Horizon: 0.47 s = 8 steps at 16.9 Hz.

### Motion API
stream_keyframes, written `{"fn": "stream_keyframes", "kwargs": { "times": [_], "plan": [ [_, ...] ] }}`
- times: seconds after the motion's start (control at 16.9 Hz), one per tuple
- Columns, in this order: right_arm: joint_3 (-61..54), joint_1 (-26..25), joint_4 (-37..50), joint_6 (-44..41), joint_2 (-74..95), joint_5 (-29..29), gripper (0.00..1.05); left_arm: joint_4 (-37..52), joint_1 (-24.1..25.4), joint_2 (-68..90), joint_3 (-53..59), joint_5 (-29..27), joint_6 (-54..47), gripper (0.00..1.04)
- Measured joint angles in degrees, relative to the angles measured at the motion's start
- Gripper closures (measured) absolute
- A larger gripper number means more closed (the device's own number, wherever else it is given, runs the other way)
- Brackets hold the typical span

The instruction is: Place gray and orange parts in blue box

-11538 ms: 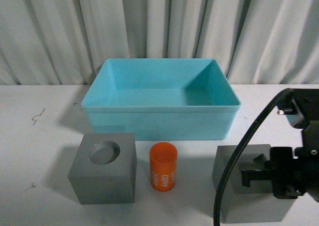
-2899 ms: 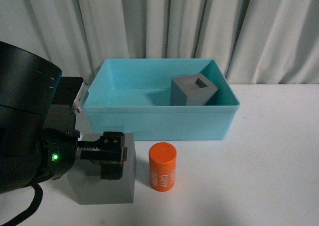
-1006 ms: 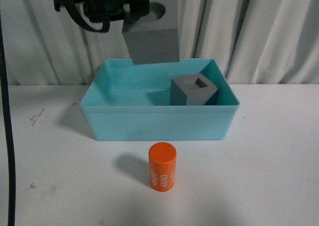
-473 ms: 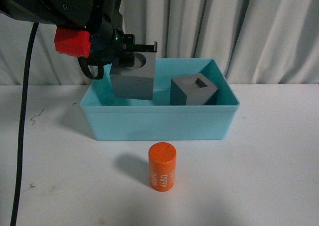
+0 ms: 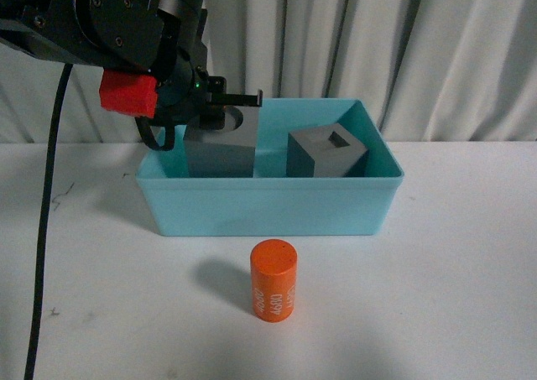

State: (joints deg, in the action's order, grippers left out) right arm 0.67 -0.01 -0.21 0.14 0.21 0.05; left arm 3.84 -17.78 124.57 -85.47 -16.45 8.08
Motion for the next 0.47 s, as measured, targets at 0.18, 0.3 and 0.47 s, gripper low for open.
{"fn": "stream_keyframes", "kwargs": {
  "times": [0.18,0.3,0.47],
  "plan": [
    [0.0,0.0,0.0,0.0,0.0,0.0,0.06,0.1,0.4,0.4,0.0,-0.2,-0.6,0.85],
    [0.0,0.0,0.0,0.0,0.0,0.0,0.06,0.7,0.7,0.9,0.9,-0.4,-0.8,0.77],
    [0.0,0.0,0.0,0.0,0.0,0.0,0.06,1.7,0.6,-0.1,3.5,-0.1,-0.5,0.44]
  ]
}}
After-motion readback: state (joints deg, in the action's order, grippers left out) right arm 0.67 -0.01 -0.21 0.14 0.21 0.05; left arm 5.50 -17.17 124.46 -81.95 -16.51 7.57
